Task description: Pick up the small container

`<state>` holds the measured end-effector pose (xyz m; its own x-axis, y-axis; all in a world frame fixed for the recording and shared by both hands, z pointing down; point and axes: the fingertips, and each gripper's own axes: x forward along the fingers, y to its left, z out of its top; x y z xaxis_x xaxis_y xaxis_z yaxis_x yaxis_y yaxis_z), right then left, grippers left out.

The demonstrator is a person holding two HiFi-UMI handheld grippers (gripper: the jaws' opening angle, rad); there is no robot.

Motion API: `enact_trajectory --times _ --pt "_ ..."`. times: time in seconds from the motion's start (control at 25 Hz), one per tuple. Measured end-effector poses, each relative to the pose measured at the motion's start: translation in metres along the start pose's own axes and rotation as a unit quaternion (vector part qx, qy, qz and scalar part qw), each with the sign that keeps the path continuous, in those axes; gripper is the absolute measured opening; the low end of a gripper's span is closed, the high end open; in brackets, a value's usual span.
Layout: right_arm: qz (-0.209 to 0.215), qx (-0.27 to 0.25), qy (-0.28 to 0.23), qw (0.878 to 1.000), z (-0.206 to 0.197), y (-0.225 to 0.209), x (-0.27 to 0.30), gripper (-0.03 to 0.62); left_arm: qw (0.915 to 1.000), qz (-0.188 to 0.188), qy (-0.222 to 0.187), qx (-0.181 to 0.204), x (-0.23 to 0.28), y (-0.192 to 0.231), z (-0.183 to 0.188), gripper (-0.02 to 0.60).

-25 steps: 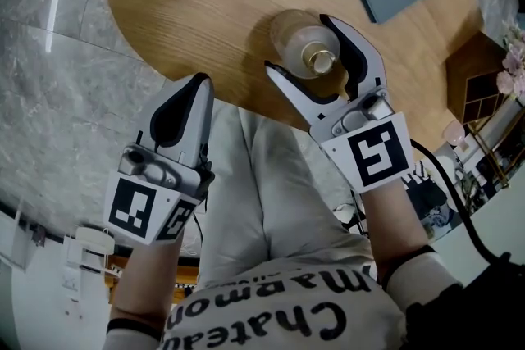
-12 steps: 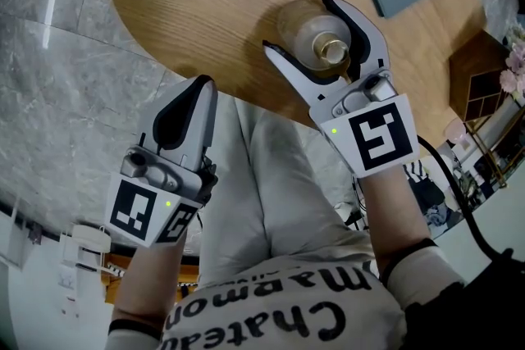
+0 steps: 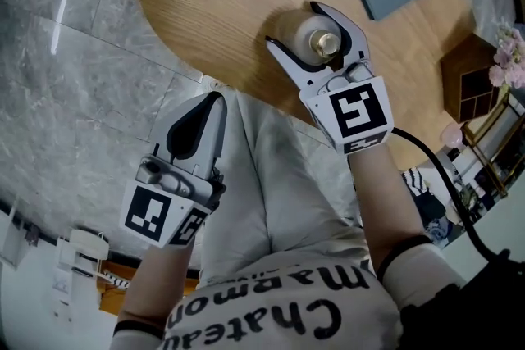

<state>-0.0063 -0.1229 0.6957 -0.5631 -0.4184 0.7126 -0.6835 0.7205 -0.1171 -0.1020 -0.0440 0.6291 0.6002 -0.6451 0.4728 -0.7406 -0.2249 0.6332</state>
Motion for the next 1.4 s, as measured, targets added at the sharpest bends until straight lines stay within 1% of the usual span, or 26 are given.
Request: enact_trajectory --times 0.12,0.24,0.36,0.44,0.56,0.64,0.68,0.8,0.88,1.04,1.2,1.32,1.4 --pt "-0.003 0.037 0.017 0.999 -0.011 0.008 -0.01 0.328 1.0 0.004 -0.001 0.004 -0.009 -0.015 0.005 0.015" --pt "0.001 0.067 0.026 0.997 -0.019 0.016 -0.02 0.328 0.9997 0.0 -0.012 0.024 -0.014 -0.03 0.02 0.015" --pt "0.006 0.093 0.026 0.995 -0.017 0.025 -0.038 0.328 0.999 -0.001 -0.014 0.042 -0.023 -0.045 0.033 0.015" --pt "0.008 0.112 0.02 0.993 -0.007 0.031 -0.053 0.328 0.9986 0.008 -0.009 0.052 -0.032 -0.054 0.042 0.015" --pt "0.011 0.126 -0.001 0.992 0.023 0.033 -0.079 0.328 0.9964 0.029 -0.006 0.079 -0.044 -0.067 0.063 0.015" --pt "0.009 0.125 -0.018 0.992 0.047 0.03 -0.098 0.328 0.9952 0.032 -0.018 0.091 -0.051 -0.08 0.082 0.015" --pt "0.008 0.124 -0.027 0.992 0.059 0.028 -0.108 0.328 0.9953 0.03 -0.027 0.089 -0.055 -0.088 0.091 0.015" --pt "0.003 0.12 -0.054 0.991 0.096 0.023 -0.139 0.328 0.9966 0.021 -0.05 0.062 -0.067 -0.109 0.116 0.015" --pt "0.0 0.116 -0.072 0.991 0.12 0.021 -0.158 0.328 0.9963 0.017 -0.06 0.059 -0.073 -0.124 0.131 0.015" --pt "-0.006 0.098 -0.108 0.989 0.167 0.014 -0.194 0.328 0.9929 0.021 -0.085 0.08 -0.082 -0.149 0.165 0.015" --pt "-0.006 0.088 -0.156 0.984 0.217 0.007 -0.223 0.328 0.9897 0.026 -0.099 0.1 -0.083 -0.165 0.193 0.015" --pt "-0.002 0.077 -0.181 0.98 0.243 0.012 -0.25 0.328 0.9872 0.02 -0.115 0.109 -0.096 -0.184 0.206 0.015" --pt "-0.001 0.067 -0.2 0.978 0.261 0.014 -0.267 0.328 0.984 0.014 -0.131 0.12 -0.103 -0.197 0.22 0.015"
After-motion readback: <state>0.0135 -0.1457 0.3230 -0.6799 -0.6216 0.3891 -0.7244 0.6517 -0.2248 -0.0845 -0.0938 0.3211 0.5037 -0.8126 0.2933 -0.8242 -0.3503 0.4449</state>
